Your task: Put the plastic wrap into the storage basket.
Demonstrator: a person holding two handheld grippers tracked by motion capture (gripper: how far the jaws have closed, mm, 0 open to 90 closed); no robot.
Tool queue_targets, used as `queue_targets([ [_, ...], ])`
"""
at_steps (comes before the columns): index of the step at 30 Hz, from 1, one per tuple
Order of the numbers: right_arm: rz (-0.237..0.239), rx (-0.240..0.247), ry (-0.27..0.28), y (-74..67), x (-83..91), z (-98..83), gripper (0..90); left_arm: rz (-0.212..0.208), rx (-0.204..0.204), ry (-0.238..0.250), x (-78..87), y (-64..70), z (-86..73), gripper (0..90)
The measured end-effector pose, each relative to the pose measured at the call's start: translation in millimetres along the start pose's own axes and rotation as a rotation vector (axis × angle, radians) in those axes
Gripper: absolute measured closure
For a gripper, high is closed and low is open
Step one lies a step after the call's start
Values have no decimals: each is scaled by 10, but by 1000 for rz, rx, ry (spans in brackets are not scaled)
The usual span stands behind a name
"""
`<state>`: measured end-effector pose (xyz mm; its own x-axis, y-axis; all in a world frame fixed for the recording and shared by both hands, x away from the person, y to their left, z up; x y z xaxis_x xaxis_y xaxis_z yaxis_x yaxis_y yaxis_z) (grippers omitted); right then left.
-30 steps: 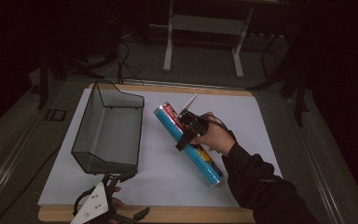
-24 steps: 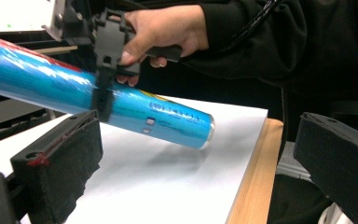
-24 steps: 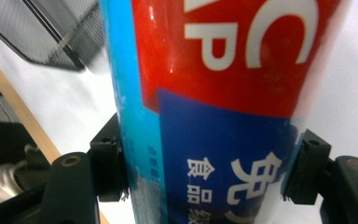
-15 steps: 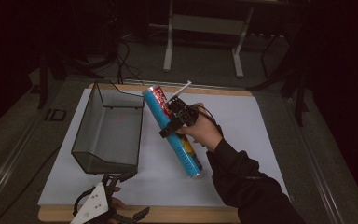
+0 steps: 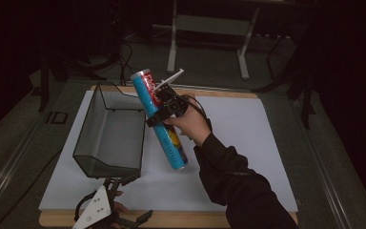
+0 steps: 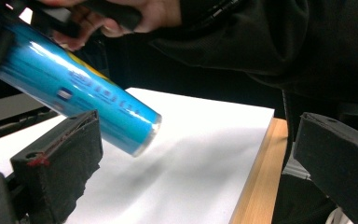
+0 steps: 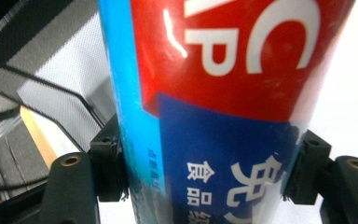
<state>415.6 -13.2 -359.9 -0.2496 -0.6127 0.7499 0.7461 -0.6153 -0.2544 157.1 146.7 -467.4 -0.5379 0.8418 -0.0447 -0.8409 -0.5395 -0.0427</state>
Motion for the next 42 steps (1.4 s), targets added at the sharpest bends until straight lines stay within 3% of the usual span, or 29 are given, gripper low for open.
queue_targets([
  [8,2,19,50,-169,-93,190,319,9,-1,10,17,4,7,21],
  [17,25,0,93,-339,-203,412,319,26,-13,9,28,9,12,21],
  [21,31,-12,147,-428,-268,491,319,27,-10,14,40,8,16,21],
  [30,33,-8,212,-545,-500,542,318,23,-7,17,50,7,19,21],
  [33,34,-25,242,-535,-580,539,319,22,-5,16,51,3,18,21],
  [38,69,-119,258,-487,-699,539,319,20,-5,16,50,1,17,21],
  [42,16,-125,219,-497,-841,500,318,19,-9,18,53,7,19,21],
])
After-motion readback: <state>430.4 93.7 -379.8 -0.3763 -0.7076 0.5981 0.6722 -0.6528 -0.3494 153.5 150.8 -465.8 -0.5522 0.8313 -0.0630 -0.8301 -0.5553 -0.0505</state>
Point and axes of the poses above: each handheld gripper's, and its own axes: x roughly backward along the jaws, z roughly out of its top, y roughly to its right, the point moved 1 cm from there along -x, roughly forward along the jaws, and after that the axes turned 8 degrees about y, right-handed, at the moved point
